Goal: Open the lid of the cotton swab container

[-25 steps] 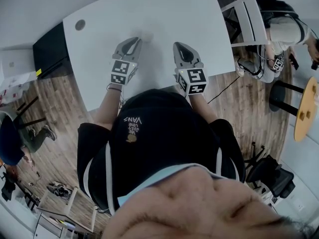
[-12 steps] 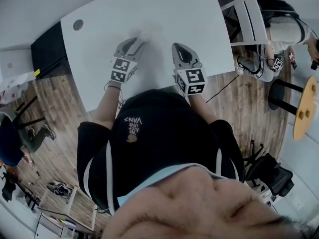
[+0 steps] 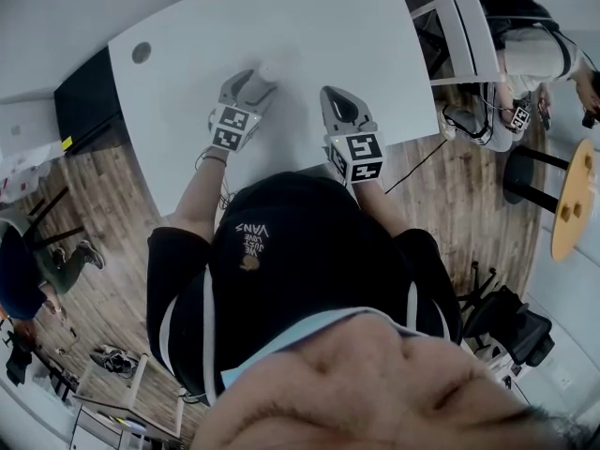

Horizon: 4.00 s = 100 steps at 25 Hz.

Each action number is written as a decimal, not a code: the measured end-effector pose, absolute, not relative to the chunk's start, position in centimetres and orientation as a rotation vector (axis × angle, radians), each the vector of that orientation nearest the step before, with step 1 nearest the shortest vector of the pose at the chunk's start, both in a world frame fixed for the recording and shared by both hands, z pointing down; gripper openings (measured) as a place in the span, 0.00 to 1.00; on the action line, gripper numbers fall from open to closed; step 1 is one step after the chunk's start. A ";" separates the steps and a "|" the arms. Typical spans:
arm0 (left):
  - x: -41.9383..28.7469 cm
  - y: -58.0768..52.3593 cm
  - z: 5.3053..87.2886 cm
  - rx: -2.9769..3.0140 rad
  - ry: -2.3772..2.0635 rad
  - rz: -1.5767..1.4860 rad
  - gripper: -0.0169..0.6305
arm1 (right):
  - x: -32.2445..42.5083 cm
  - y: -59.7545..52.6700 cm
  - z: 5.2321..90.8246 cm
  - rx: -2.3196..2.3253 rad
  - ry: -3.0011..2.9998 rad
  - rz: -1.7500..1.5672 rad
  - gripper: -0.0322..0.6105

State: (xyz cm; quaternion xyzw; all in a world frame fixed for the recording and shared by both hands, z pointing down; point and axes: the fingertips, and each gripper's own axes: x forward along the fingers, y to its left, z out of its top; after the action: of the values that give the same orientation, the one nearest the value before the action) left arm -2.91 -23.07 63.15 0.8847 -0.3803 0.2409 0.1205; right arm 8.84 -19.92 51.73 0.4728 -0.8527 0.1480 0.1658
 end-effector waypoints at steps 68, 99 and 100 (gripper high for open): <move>-3.8 -20.8 52.3 2.693 -1.042 0.859 0.43 | 2.7 -20.0 46.7 1.230 -2.589 0.283 0.07; -6.2 -16.2 52.5 2.737 -1.055 1.243 0.43 | -5.8 -14.4 45.9 0.838 -2.761 0.251 0.47; -6.1 -16.2 52.6 2.743 -1.057 1.284 0.43 | -6.1 -14.3 46.0 0.826 -2.752 0.239 0.47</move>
State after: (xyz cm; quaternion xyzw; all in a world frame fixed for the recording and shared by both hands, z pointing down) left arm -6.15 -16.17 52.56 0.8546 -0.3294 0.4000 -0.0334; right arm -6.08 -14.32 46.01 0.2841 -0.9465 0.0823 0.1290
